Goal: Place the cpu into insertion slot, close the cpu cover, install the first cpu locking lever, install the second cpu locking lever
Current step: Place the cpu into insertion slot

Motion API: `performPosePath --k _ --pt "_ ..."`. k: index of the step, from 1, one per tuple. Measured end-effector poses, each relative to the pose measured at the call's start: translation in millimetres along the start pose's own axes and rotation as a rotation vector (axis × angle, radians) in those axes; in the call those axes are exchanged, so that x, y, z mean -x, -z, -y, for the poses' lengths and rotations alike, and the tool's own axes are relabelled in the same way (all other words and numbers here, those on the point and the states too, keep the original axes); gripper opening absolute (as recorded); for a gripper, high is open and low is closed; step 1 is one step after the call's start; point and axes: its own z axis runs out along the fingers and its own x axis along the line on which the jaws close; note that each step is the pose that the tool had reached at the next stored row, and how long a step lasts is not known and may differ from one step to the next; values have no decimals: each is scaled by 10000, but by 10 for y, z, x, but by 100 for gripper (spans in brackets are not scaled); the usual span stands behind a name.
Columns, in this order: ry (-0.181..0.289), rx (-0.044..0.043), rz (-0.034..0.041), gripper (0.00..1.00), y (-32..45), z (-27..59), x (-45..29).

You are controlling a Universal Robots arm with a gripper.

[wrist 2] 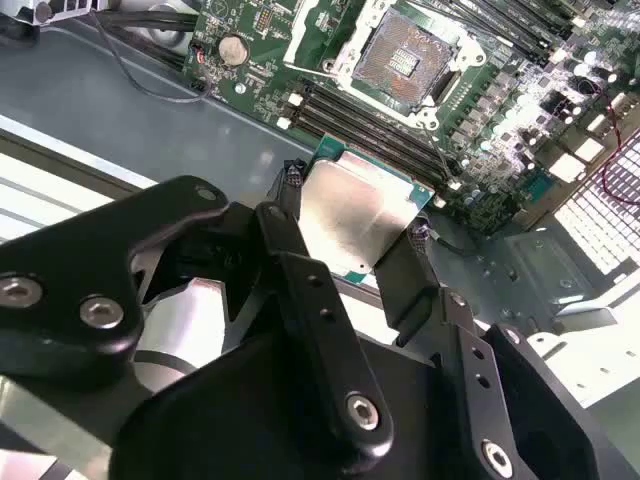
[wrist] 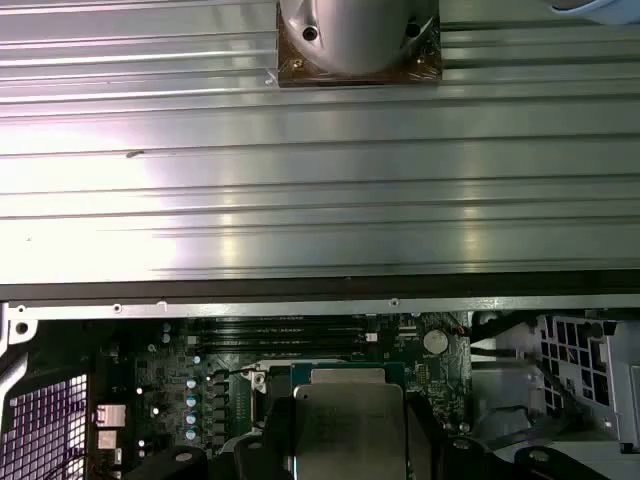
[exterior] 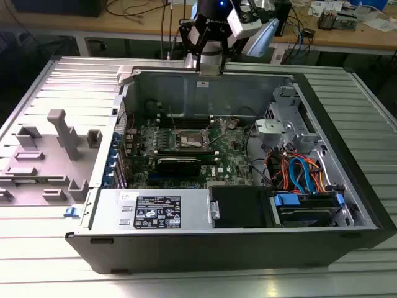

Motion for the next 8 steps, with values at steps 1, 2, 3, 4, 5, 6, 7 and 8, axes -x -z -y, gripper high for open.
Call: performPosePath --k 1,2,3,4,5,6,7,8 --pt "0 0 0 54 0 0 0" --pt "0 0 1 54 0 0 0" --pt "0 0 0 54 0 0 0" --pt "0 0 0 54 0 0 0" --pt "-1 2 1 54 -1 3 0" --pt "0 2 1 54 0 7 0" --pt "1 1 1 54 1 17 1" --pt "0 1 1 54 1 24 1"
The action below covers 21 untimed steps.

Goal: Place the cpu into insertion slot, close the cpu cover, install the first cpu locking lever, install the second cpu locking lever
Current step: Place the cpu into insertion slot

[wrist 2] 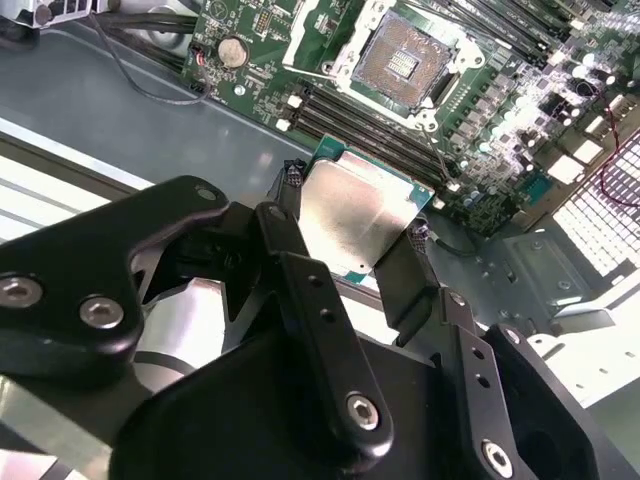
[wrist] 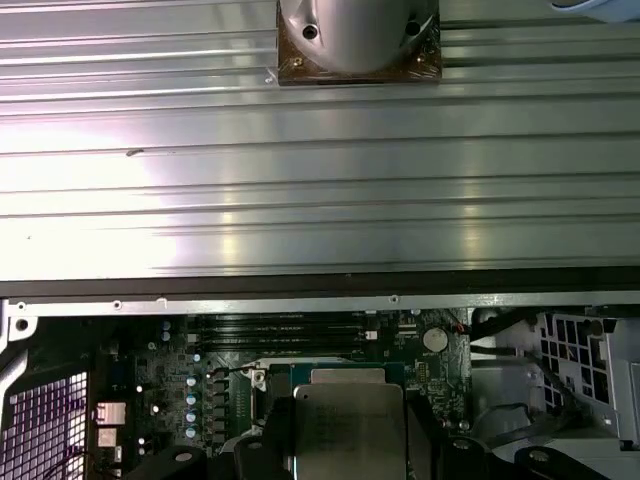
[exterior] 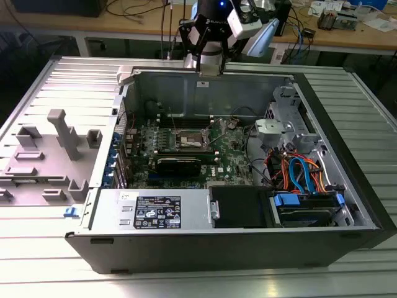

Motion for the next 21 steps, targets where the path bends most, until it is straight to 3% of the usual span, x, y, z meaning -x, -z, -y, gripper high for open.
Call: performPosePath --k 7,13,17,21 --pt "-450 10 39 54 -9 10 4" --pt "-508 9 46 54 -13 90 7" --pt "-1145 20 102 54 -23 91 7" --pt "-1243 23 111 54 -25 91 7"
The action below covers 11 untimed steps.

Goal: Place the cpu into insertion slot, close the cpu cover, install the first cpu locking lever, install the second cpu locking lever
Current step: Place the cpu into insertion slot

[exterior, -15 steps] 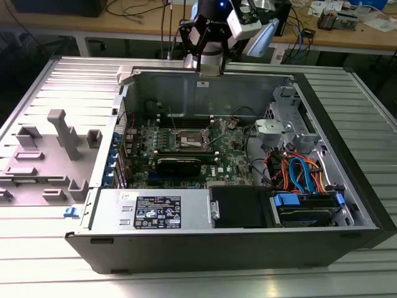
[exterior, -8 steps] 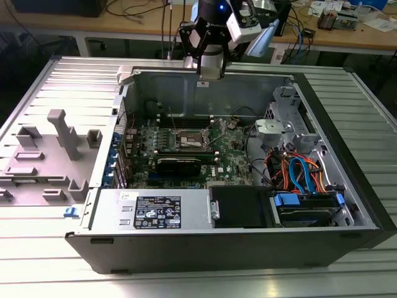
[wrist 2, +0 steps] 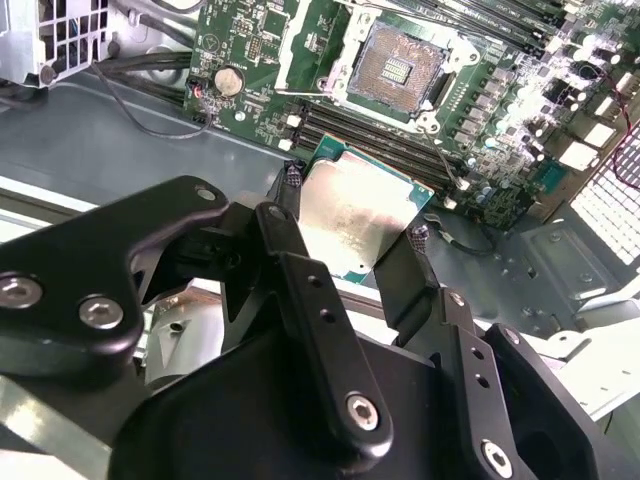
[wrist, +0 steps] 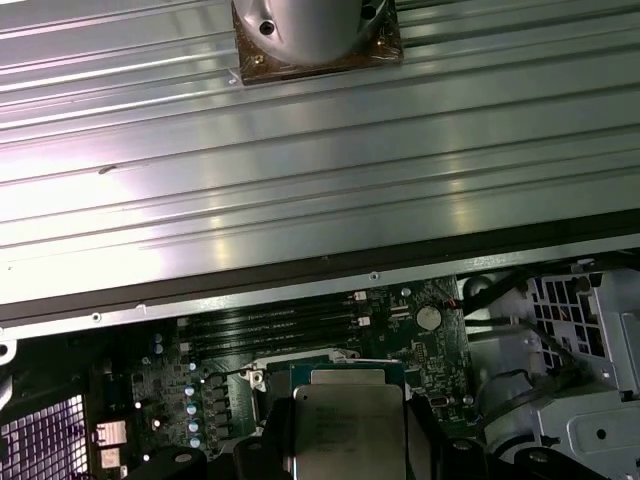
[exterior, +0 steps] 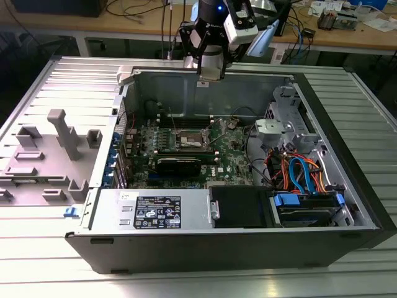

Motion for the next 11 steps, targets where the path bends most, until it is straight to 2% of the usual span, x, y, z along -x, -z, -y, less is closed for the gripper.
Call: performPosePath --k 11 --pt "-23 1 2 54 -3 1 0"
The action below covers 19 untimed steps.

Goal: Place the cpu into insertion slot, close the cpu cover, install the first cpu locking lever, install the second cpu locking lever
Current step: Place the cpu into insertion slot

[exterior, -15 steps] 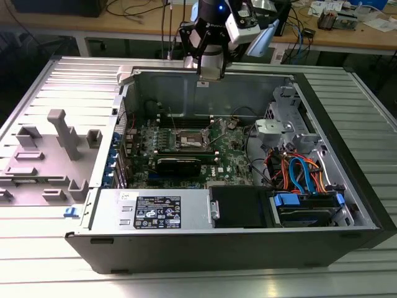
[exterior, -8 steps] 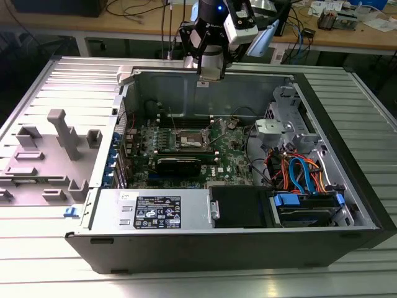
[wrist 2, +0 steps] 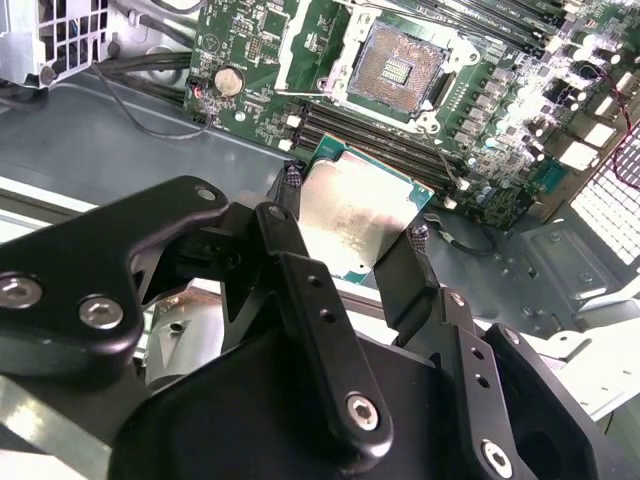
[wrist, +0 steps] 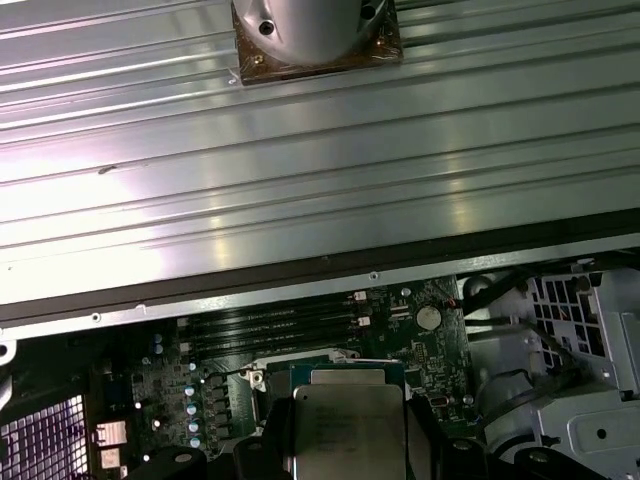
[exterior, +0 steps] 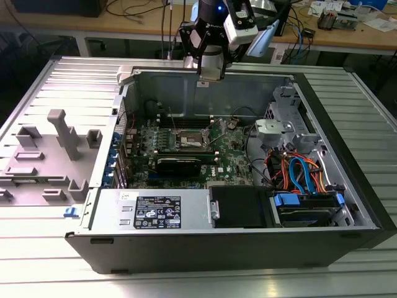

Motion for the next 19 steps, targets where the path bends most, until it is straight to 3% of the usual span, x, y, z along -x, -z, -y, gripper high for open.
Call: performPosePath --k 6,19 --pt "-516 6 45 54 -20 3 1" --pt "-693 11 62 54 -23 4 1"
